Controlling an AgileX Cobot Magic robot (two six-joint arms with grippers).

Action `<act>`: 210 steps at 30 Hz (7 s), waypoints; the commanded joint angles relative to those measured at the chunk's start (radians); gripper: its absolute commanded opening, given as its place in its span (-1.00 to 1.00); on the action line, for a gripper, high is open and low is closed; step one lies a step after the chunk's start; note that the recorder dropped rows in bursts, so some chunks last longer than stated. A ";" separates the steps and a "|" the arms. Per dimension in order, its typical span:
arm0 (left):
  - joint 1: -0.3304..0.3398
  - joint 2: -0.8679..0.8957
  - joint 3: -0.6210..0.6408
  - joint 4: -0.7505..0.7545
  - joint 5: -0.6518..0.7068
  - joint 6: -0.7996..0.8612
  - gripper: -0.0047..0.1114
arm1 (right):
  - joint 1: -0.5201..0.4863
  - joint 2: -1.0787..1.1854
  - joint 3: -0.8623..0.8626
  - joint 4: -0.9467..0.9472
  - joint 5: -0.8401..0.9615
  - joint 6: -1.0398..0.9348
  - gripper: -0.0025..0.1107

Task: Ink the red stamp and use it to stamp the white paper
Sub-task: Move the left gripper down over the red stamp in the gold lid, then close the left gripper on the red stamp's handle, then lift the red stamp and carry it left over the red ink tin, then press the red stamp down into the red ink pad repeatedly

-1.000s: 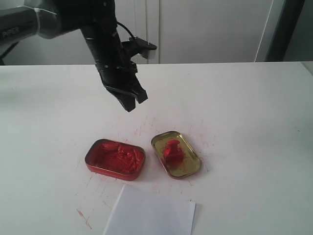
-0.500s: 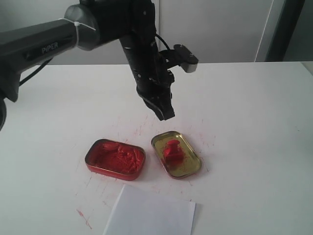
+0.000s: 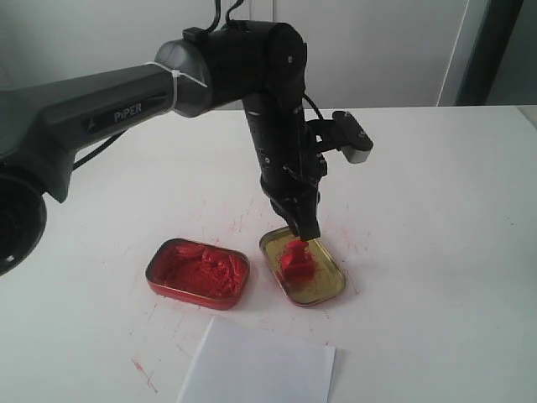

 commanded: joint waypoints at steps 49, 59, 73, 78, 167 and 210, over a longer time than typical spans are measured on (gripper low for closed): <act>-0.008 0.109 -0.006 0.000 -0.051 0.040 -0.92 | 0.000 -0.005 0.006 -0.006 -0.015 0.000 -0.96; -0.008 0.065 -0.006 0.005 -0.068 0.040 -0.92 | 0.000 -0.005 0.006 -0.006 -0.015 0.000 -0.96; -0.008 0.032 -0.006 0.005 -0.068 0.040 -0.92 | 0.000 -0.005 0.006 -0.006 -0.015 0.000 -0.96; -0.008 0.029 -0.006 0.005 -0.033 0.057 -0.92 | 0.000 -0.005 0.006 -0.006 -0.015 0.000 -0.96; 0.273 -0.282 0.681 -0.080 -0.294 0.698 -0.92 | 0.000 -0.005 0.006 0.000 -0.015 0.021 -0.96; 0.273 -0.183 0.681 -0.051 -0.269 0.698 -0.92 | 0.000 -0.005 0.006 0.000 -0.015 0.021 -0.96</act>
